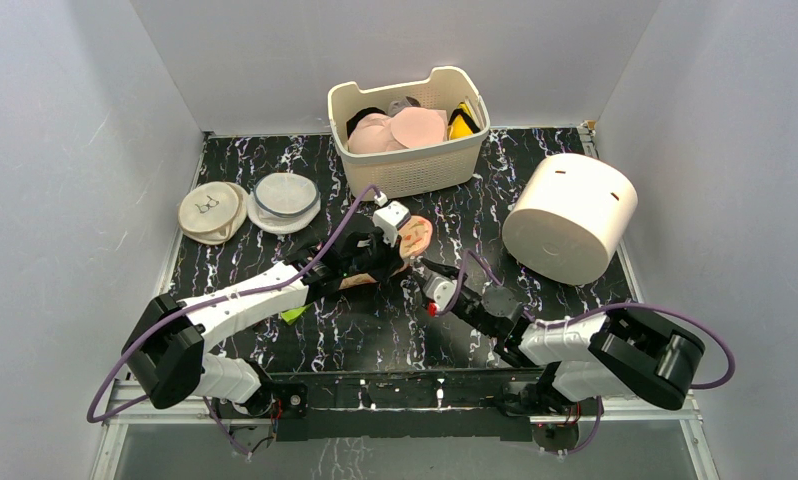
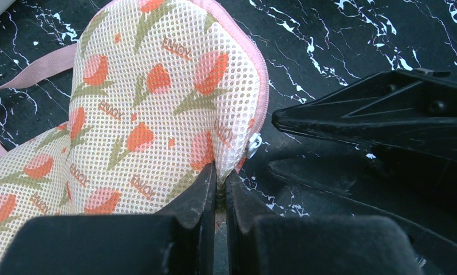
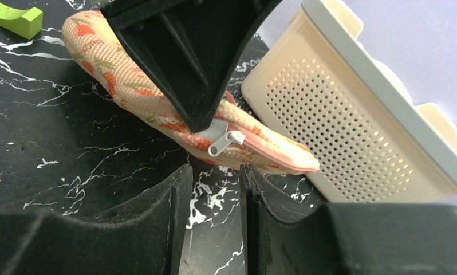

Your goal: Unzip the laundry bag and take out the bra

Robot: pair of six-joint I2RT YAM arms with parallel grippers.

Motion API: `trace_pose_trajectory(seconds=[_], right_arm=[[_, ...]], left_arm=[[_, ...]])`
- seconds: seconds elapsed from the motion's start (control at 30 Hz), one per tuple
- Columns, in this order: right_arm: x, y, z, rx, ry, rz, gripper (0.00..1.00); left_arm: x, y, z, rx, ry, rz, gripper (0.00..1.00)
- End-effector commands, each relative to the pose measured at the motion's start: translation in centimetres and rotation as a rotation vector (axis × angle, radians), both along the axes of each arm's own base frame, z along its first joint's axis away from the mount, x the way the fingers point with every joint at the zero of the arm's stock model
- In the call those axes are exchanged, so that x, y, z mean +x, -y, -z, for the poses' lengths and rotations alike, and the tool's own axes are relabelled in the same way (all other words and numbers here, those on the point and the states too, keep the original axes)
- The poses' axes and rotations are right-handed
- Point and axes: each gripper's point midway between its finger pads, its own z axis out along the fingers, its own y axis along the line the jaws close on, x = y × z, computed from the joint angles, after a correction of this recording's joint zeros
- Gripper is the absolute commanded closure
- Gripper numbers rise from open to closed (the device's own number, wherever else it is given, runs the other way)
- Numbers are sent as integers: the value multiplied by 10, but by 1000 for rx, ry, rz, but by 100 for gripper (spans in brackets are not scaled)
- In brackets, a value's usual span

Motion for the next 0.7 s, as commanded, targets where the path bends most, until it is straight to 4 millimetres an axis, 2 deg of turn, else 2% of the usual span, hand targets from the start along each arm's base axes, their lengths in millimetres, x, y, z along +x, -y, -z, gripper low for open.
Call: trace_pose_trajectory(seconds=[0.0,0.37,0.53,0.67], right_arm=[[13,-8,-16,104,-35,48,66],[23,-17,-30,304,-138,77,72],[20,-28,-23,336,-225,47,76],[24,-23,-19,411,-317,106,74]], left_arm=[[4,7,-20,-38,22,10,100],[3,9,-21,-48,20,16,100],[4,8,-18,-40,17,13,100],[4,8,-18,-38,19,12,100]])
